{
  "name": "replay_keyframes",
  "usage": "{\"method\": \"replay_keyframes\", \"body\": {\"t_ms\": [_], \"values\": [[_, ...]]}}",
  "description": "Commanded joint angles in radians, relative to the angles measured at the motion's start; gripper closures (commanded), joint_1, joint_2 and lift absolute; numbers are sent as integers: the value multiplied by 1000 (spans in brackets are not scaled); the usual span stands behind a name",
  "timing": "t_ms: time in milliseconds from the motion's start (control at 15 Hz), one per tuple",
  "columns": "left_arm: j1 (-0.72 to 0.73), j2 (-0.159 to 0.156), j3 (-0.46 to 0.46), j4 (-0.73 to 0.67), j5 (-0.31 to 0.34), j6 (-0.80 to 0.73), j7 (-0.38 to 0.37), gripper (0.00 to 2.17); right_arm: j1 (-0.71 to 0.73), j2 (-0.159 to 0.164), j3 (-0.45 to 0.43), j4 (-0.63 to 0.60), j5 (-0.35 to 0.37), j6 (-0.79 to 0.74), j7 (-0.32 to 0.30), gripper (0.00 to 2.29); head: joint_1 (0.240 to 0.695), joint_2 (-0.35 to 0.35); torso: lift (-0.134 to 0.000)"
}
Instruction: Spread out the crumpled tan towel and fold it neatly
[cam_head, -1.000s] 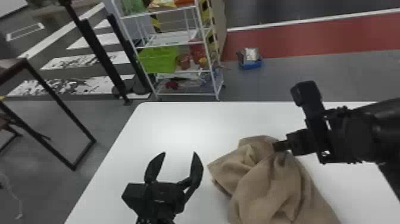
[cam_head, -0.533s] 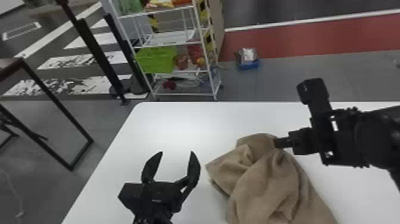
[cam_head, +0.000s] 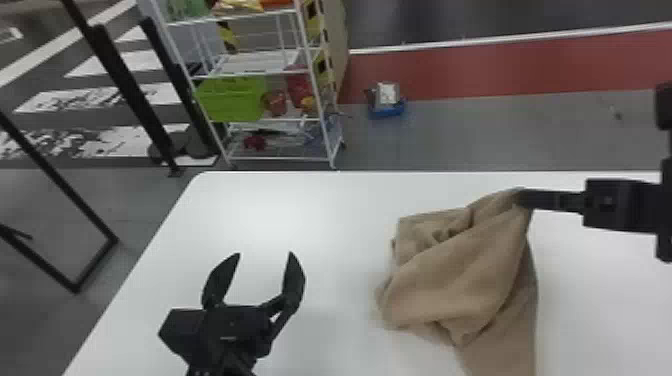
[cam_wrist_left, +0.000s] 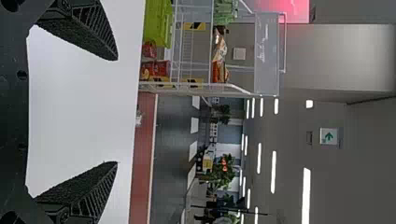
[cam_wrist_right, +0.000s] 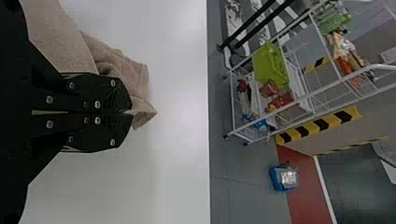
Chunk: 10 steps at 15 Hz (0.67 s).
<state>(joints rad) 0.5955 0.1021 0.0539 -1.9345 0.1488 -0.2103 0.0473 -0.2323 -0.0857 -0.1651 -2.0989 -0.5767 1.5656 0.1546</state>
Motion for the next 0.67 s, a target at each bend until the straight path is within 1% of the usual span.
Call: {"method": "replay_keyframes", "body": {"t_ms": [0, 67, 133, 200, 267, 333, 467, 533, 600], "values": [[-6, 2, 0, 3, 0, 7, -1, 83, 42, -45, -145, -55, -141, 7, 5, 1288, 695, 187, -122], [-9, 1, -2, 3, 0, 10, -1, 83, 45, -48, -203, -72, -200, 7, 8, 1288, 695, 168, -122], [-11, 1, -5, 5, 0, 16, -6, 83, 44, -57, -241, -89, -249, 7, 8, 1288, 695, 149, -122], [-13, 2, -8, 6, 0, 16, -7, 83, 41, -65, -258, -99, -275, 7, 8, 1288, 695, 134, -122], [-13, 1, -8, 6, -2, 16, -12, 83, 37, -65, -260, -101, -302, 7, 14, 1288, 695, 111, -122], [-13, 1, -8, 6, 0, 16, -12, 87, 30, -65, -258, -101, -313, 7, 16, 1288, 695, 103, -122], [-13, 1, -8, 8, 0, 16, -14, 87, -2, -62, -206, -90, -328, -26, 20, 1288, 695, 103, -122], [-13, 1, -8, 8, 0, 16, -14, 87, -4, -55, -175, -84, -342, -100, 42, 1288, 695, 108, -122], [-13, 1, -8, 8, 0, 16, -14, 87, -5, -55, -132, -76, -365, -207, 46, 1288, 695, 117, -122]]}}
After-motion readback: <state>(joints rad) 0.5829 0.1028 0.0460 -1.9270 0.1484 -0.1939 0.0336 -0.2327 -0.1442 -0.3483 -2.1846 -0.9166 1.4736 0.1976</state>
